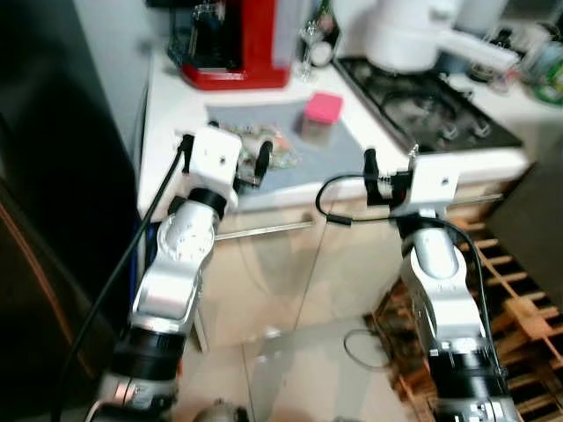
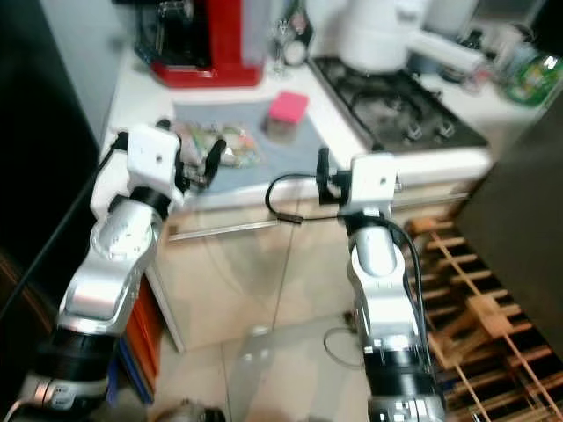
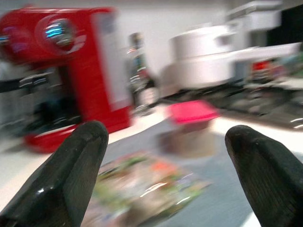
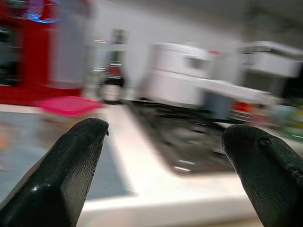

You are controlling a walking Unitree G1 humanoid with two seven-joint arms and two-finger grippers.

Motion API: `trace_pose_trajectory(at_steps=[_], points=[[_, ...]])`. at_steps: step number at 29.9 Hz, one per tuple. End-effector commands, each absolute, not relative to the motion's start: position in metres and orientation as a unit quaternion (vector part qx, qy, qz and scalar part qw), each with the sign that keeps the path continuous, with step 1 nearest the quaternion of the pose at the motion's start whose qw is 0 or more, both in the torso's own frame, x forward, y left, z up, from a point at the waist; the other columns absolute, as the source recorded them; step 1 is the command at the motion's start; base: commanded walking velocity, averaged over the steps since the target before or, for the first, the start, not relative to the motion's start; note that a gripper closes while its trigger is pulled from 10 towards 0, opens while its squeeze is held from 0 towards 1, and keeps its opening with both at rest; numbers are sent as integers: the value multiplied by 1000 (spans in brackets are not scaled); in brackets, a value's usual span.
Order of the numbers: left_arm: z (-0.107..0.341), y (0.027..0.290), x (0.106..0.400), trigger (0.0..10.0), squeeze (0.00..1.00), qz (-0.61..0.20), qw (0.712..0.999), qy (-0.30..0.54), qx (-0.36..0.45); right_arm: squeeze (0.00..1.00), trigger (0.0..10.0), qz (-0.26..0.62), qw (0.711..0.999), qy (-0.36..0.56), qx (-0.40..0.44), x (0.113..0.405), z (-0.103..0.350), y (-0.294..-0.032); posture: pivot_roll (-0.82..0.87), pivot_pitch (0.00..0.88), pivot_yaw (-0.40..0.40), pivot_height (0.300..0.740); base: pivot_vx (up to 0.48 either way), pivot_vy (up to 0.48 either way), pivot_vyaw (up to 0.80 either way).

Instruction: Restocking fridge

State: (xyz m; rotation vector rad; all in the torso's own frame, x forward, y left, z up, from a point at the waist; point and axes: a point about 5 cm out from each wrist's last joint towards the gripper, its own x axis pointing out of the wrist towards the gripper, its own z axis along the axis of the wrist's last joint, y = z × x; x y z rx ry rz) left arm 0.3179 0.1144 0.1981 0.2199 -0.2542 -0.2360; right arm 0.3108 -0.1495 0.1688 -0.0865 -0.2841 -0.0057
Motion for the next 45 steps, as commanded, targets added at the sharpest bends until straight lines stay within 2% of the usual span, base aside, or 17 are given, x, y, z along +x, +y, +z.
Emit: trace_pose_trajectory(at_steps=[1, 18, 25, 35, 39, 45], points=[[224, 107, 312, 10000, 0, -134, 964, -204, 105, 0, 10000, -40, 984, -163, -53, 312, 177, -164, 19, 0, -33, 740, 0, 0, -725], [242, 104, 314, 10000, 0, -118, 957, -248, 92, 0, 10000, -32, 984, -165, -53, 314, 175, -161, 16, 0, -30, 740, 472, 0, 0], [246, 86, 310, 10000, 0, -163, 946, -261, 100, 0, 10000, -34, 983, -173, -53, 314, 177, -161, 22, 0, -29, 740, 480, 0, 0], [242, 85, 312, 10000, 0, -170, 950, -241, 107, 0, 10000, -34, 985, -169, -27, 315, 179, -157, 18, 0, -19, 740, 0, 0, 0], [242, 96, 318, 10000, 0, -146, 958, -230, 93, 0, 10000, 3, 990, -137, 33, 317, 178, -148, 14, 0, -19, 740, 0, 0, 0], [245, 108, 328, 10000, 0, -128, 964, -216, 89, 0, 10000, 21, 992, -115, 55, 319, 172, -142, 16, 0, -25, 740, 0, 287, 0]])
